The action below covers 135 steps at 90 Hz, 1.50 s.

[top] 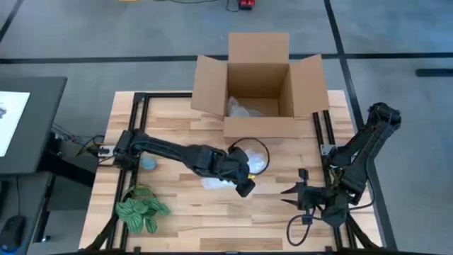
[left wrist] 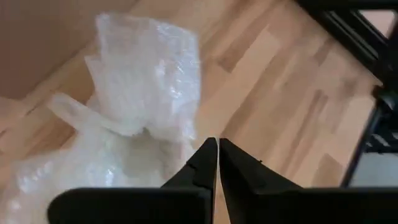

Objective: Wrap mug
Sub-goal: Wrap the white gray mug with bubble wrap

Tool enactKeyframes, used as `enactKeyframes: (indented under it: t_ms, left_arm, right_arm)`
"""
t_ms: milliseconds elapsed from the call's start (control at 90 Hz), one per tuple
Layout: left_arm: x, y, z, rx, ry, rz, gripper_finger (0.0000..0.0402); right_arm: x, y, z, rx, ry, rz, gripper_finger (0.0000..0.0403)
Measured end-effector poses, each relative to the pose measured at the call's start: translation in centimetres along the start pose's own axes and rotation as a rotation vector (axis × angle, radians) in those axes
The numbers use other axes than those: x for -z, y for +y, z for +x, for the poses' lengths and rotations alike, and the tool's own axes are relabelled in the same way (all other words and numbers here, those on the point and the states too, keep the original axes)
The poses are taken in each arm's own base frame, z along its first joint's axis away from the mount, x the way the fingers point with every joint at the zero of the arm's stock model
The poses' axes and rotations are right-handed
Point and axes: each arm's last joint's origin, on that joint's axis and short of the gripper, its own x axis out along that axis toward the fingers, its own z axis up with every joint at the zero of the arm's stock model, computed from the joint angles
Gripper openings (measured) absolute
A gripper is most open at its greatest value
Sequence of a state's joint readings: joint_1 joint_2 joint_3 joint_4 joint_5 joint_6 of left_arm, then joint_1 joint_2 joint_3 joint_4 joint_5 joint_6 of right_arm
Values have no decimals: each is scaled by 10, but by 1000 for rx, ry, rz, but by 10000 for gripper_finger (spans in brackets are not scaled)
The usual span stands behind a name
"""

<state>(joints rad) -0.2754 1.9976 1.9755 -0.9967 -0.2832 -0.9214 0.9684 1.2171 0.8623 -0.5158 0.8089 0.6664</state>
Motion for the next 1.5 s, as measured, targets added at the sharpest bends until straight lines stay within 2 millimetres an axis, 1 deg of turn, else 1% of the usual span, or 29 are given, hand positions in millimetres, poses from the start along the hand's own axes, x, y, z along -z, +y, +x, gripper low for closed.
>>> enactKeyframes:
  t_ms: [67, 156, 233, 322, 489, 656, 767, 911, 1100, 1233, 1400, 1500]
  left_arm:
    - [9, -2, -5, -7, 52, 7, 0]
    - [20, 2, -14, -52, 121, -11, 0]
    - [29, 10, -21, -160, 163, -49, 0]
    - [32, 18, -23, -271, 158, -80, 0]
    - [35, 26, -8, -332, 170, -82, 0]
    - [39, 28, 4, -334, 142, -64, 0]
    - [38, 28, 13, -307, 101, -52, 0]
    - [35, 32, 31, -267, 67, -52, 0]
    - [32, 35, 50, -207, 20, -53, 0]
    - [27, 36, 56, -169, -13, -56, 0]
    - [27, 37, 60, -161, -27, -58, 0]
    - [27, 37, 60, -159, -28, -58, 0]
  right_arm:
    - [0, 0, 0, 0, 0, 0, 92]
    - [0, 0, 0, 0, 0, 0, 92]
    - [0, 0, 0, 0, 0, 0, 92]
    - [0, 0, 0, -2, -3, 3, 92]
    - [-2, 1, 0, -11, -14, 18, 92]
    - [-2, 1, 0, -11, -13, 17, 92]
    - [-2, 1, 0, -10, -13, 16, 92]
    - [-2, 1, 0, -11, -14, 16, 92]
    - [-2, 1, 0, -11, -13, 14, 92]
    - [-2, 1, 0, -11, -14, 14, 92]
    - [-2, 1, 1, -9, -16, 26, 92]
    - [-6, -2, 9, 21, -21, 50, 92]
